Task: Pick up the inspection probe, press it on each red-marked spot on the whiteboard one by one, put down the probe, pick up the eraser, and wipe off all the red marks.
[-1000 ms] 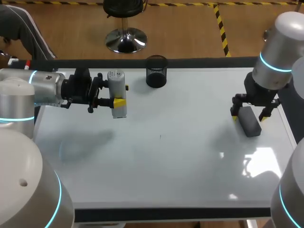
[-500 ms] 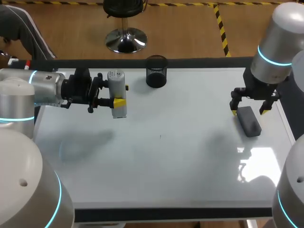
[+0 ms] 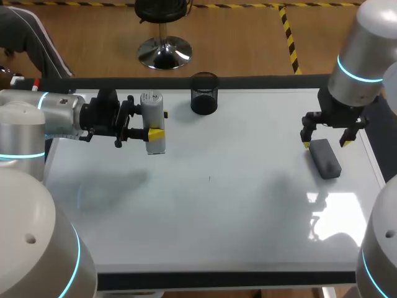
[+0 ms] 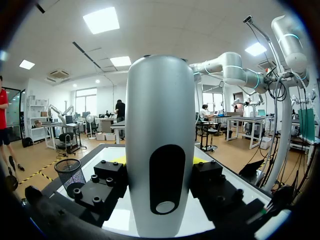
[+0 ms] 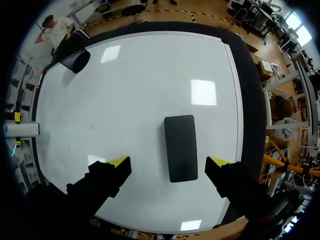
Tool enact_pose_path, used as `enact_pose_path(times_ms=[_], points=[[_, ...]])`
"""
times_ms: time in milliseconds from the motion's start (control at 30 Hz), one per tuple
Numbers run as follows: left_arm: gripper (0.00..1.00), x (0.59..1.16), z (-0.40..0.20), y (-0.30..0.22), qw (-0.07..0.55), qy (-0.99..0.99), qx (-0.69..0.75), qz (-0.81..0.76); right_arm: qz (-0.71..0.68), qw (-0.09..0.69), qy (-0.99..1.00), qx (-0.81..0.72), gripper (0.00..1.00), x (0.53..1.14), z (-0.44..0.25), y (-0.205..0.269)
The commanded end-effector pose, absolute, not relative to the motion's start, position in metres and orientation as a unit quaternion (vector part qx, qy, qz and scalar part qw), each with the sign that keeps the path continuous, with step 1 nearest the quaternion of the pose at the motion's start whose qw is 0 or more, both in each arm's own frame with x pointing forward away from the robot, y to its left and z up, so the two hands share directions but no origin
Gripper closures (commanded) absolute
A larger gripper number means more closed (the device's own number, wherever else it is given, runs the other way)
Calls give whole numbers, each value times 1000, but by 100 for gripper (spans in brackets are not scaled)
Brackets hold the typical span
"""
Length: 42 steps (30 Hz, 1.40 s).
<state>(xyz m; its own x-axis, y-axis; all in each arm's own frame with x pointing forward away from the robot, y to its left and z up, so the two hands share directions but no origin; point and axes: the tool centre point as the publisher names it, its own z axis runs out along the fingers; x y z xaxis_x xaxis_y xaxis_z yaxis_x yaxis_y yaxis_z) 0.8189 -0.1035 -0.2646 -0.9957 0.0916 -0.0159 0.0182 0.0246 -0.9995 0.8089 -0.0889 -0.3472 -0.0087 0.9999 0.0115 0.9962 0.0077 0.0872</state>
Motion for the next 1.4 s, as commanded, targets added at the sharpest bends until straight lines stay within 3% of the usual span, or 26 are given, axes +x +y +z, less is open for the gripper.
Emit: enact_pose_path(times_ms=[33, 1200, 1400], points=[[100, 819, -264, -104, 25, -714, -39, 698, 35, 26, 710, 703, 0, 808, -346, -90], [100, 834, -253, -113, 3, -714, -26, 699, 35, 26, 710, 703, 0, 808, -346, -90], [100, 841, -249, -122, 22, -706, -30, 707, 35, 26, 710, 703, 0, 808, -346, -90]])
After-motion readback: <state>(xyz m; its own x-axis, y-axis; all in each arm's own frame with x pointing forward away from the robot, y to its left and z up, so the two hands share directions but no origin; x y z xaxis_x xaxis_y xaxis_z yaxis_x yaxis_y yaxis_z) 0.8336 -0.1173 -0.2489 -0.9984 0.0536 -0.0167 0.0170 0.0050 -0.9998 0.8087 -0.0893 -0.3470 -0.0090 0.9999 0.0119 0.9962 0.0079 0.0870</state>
